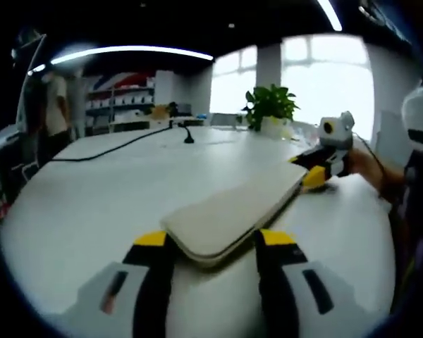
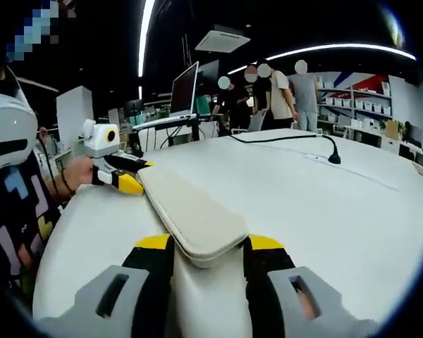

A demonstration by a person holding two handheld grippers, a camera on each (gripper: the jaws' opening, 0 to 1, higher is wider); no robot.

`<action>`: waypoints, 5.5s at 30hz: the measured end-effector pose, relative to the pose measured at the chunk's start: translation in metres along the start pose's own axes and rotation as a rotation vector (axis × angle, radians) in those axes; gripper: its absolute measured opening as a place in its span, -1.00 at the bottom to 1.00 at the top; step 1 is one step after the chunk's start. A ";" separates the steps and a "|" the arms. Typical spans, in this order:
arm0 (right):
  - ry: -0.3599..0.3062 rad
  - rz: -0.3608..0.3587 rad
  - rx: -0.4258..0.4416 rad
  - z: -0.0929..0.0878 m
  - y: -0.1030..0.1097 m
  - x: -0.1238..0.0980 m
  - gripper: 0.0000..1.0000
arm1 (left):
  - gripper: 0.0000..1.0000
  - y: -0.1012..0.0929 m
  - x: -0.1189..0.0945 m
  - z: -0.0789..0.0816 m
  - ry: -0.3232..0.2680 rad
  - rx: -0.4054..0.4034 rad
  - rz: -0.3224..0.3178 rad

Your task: Arrange the utensils inside the cutlery case until each visible utensil rests in its matching compartment.

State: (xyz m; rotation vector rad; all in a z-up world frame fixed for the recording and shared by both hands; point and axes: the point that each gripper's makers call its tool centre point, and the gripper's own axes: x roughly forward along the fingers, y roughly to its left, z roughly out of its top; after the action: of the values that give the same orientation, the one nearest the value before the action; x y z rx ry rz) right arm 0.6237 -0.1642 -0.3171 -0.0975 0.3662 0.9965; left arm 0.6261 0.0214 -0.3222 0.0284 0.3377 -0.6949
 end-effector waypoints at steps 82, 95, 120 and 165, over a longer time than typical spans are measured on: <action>-0.081 -0.147 0.063 -0.017 -0.042 -0.039 0.10 | 0.06 -0.027 0.048 0.008 0.031 0.022 -0.066; -0.252 -0.212 0.158 0.016 -0.047 -0.063 0.43 | 0.45 -0.019 0.034 0.016 0.006 0.047 -0.020; -0.426 -0.772 0.168 0.080 -0.074 -0.204 0.99 | 0.99 0.016 -0.050 0.141 -0.300 0.006 0.211; -0.457 -0.961 0.137 0.072 -0.037 -0.290 0.99 | 1.00 0.027 -0.141 0.144 -0.328 0.073 0.429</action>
State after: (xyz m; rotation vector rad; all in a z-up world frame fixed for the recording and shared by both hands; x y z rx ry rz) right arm 0.5320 -0.3991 -0.1536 0.0799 -0.0555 0.0252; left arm 0.5848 0.1109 -0.1442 0.0532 -0.0134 -0.2774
